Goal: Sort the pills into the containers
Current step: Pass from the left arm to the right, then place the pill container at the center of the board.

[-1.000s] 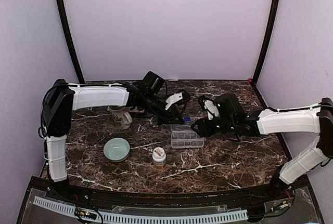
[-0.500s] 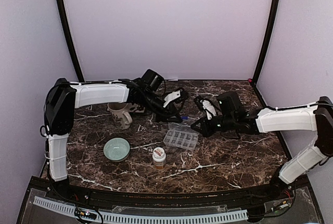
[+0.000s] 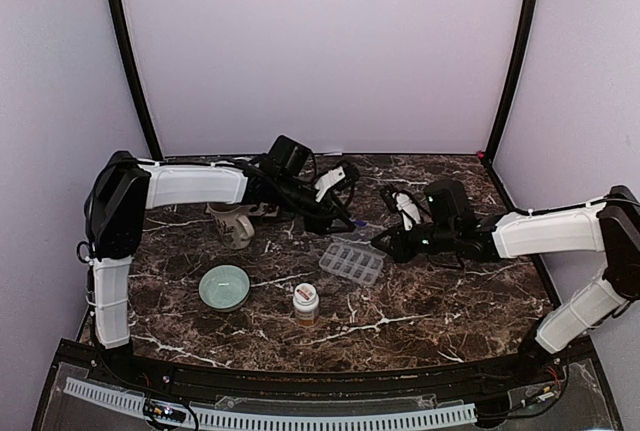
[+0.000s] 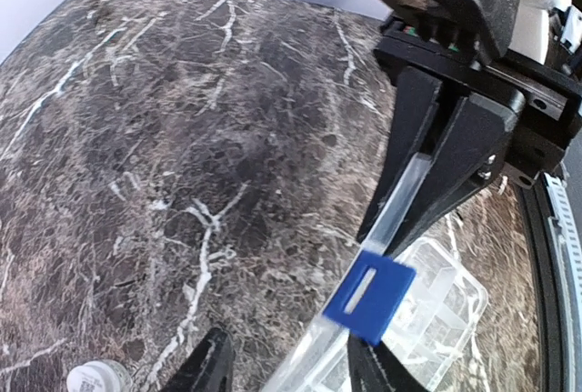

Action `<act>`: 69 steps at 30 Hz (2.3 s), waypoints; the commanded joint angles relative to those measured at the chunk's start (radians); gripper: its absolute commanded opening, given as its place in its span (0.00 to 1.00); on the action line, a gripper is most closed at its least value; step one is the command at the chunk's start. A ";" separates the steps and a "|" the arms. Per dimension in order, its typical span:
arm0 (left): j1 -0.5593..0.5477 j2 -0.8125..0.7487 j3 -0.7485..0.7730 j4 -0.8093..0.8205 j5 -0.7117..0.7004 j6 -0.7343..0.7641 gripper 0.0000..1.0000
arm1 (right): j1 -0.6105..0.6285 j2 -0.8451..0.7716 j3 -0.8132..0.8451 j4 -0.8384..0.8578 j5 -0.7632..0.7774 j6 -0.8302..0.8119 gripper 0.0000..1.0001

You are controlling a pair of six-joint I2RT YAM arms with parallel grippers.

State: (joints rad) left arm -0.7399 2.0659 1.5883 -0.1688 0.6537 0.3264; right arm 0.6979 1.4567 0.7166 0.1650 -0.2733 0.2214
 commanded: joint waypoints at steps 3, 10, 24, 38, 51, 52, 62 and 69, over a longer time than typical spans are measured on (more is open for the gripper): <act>0.047 -0.117 -0.156 0.288 -0.099 -0.237 0.50 | -0.055 -0.004 -0.036 0.046 0.019 -0.012 0.00; 0.072 -0.204 -0.304 0.492 -0.224 -0.387 0.54 | -0.106 0.038 -0.011 0.022 0.031 -0.064 0.00; 0.089 -0.394 -0.586 0.808 -0.219 -0.638 0.99 | -0.205 0.187 0.021 0.091 0.034 -0.085 0.00; 0.203 -0.440 -0.834 1.535 0.100 -1.260 0.99 | -0.214 0.144 -0.048 0.179 0.064 -0.054 0.26; 0.102 -0.888 -0.999 0.834 -0.386 -0.715 0.98 | -0.102 -0.120 -0.105 0.091 0.227 -0.007 0.47; 0.075 -0.908 -1.006 0.808 -0.422 -0.687 0.97 | -0.074 -0.145 -0.097 0.065 0.264 -0.005 0.48; -0.119 -0.905 -0.973 0.585 -0.674 -0.486 0.92 | 0.015 -0.129 -0.023 -0.091 0.471 0.033 0.51; -0.166 -0.712 -0.809 0.494 -0.755 -0.343 0.89 | 0.020 -0.008 0.007 -0.079 0.445 0.024 0.49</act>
State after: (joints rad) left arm -0.8917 1.2659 0.6666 0.4072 -0.0200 -0.1436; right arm 0.7078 1.3956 0.6834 0.0864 0.1558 0.2413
